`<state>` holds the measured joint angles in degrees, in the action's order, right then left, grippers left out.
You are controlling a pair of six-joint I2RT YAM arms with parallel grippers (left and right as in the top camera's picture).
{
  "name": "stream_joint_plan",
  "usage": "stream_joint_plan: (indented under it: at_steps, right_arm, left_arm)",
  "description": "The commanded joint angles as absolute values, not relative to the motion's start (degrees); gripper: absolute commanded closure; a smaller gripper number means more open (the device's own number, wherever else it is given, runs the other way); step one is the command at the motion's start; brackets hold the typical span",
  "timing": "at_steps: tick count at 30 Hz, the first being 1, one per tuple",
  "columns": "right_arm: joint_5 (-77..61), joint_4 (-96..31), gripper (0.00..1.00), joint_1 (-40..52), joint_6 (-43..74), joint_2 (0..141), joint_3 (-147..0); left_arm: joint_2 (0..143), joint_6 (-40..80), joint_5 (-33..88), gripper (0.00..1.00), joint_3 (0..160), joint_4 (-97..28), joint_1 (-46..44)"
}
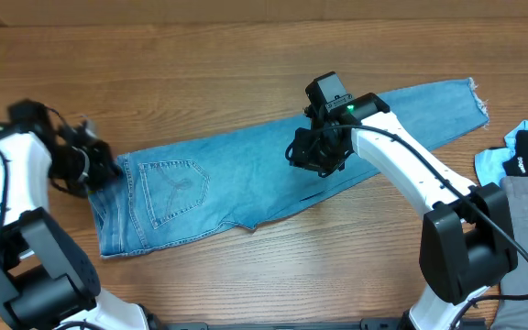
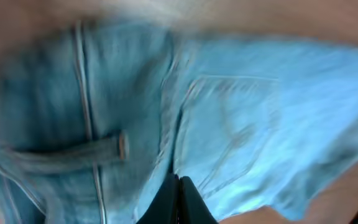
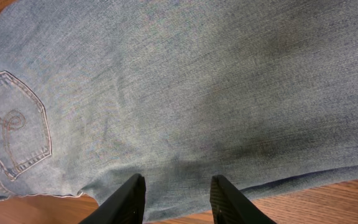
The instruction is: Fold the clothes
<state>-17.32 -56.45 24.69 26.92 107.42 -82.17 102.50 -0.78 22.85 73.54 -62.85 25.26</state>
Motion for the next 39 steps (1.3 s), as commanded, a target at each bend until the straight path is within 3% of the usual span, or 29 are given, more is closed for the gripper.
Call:
stream_joint_plan:
  at_steps: [1,6,9,16,23,26,34,36,39]
  right_arm:
    - [-16.56,-56.29,0.62,24.49,26.57,107.02,-82.72]
    - [-16.56,-56.29,0.62,24.51,26.57,107.02,-82.72]
    - [-16.53,-56.69,0.62,24.49,26.55,107.02,-82.72]
    - [-16.53,-57.21,0.62,22.44,25.58,106.98,-82.74]
    - [-16.56,-58.19,0.62,17.12,23.53,106.98,-82.74]
    - [-17.82,-58.28,0.62,14.39,22.04,106.59,-82.94]
    - [-19.38,-61.56,0.58,10.11,20.56,97.23,-84.64]
    - [-19.35,-61.93,0.55,9.87,20.56,92.55,-84.64]
    - [-19.33,-61.67,0.48,9.89,21.17,85.91,-84.62]
  left_arm:
    - [101.89,5.56,11.75,0.96,64.69,-58.41,25.34]
    - [101.89,11.14,5.21,0.89,58.3,-48.42,27.53]
    - [101.84,10.98,6.17,0.91,59.11,-47.53,27.83]
    - [100.73,8.27,12.36,0.83,71.81,-61.58,27.83]
    - [99.24,1.93,25.19,0.84,78.87,-71.81,26.83]
    - [97.56,-1.93,24.91,0.93,78.87,-74.0,25.5]
    - [83.09,-3.16,18.87,0.92,78.85,-78.02,24.99]
    - [77.93,-2.52,18.65,0.87,78.67,-78.32,24.99]
    - [71.05,-1.3,18.33,0.67,77.34,-77.93,24.99]
